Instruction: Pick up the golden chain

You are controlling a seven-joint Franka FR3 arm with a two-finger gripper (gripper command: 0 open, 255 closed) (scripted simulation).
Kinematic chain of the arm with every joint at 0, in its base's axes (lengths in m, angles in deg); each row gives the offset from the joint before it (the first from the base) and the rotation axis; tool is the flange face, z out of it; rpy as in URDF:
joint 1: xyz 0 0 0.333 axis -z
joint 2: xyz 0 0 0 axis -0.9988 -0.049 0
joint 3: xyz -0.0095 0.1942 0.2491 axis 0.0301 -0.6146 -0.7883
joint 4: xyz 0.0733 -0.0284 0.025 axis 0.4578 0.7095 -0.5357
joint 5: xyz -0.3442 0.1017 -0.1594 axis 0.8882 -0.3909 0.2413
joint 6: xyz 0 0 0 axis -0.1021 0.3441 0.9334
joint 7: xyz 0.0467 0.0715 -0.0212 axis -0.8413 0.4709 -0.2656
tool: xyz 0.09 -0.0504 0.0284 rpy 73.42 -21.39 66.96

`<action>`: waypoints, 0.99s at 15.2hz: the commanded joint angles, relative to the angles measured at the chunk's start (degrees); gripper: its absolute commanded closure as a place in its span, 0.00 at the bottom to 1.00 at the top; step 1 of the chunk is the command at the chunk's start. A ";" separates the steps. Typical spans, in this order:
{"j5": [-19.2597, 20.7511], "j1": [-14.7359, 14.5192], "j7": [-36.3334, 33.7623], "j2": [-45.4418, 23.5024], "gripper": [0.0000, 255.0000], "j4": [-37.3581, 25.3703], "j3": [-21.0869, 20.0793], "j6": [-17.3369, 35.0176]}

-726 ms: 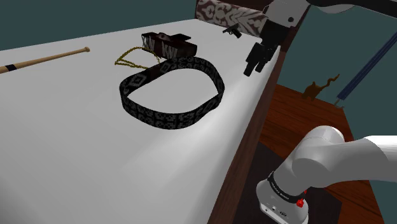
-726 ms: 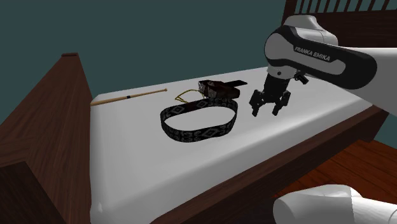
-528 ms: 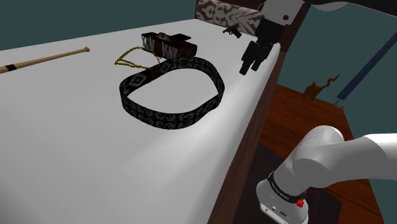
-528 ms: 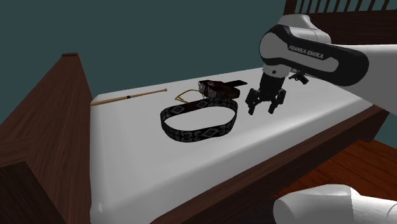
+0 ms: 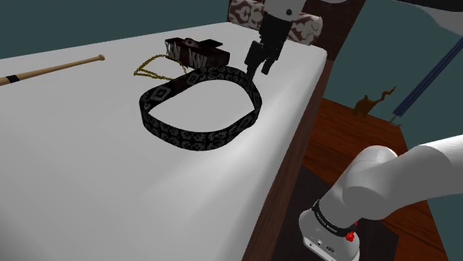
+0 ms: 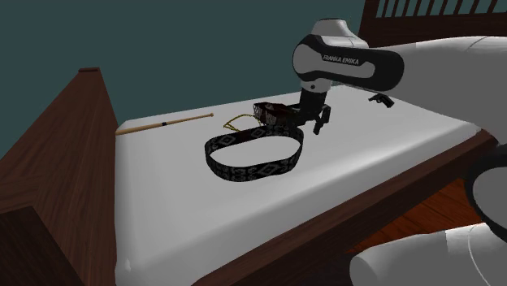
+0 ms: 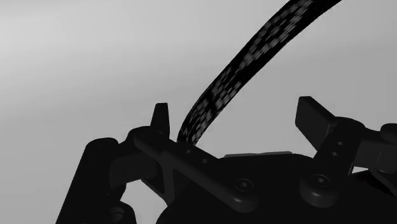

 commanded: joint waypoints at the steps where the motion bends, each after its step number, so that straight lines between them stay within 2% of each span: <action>1: 0.38 -0.49 -0.89 -4.03 0.00 -3.18 -1.61 1.18; 8: 3.76 -2.08 -4.49 -17.93 0.00 -16.01 -6.99 2.86; 15: 10.35 -4.99 -8.70 -33.49 0.00 -32.95 -11.73 0.99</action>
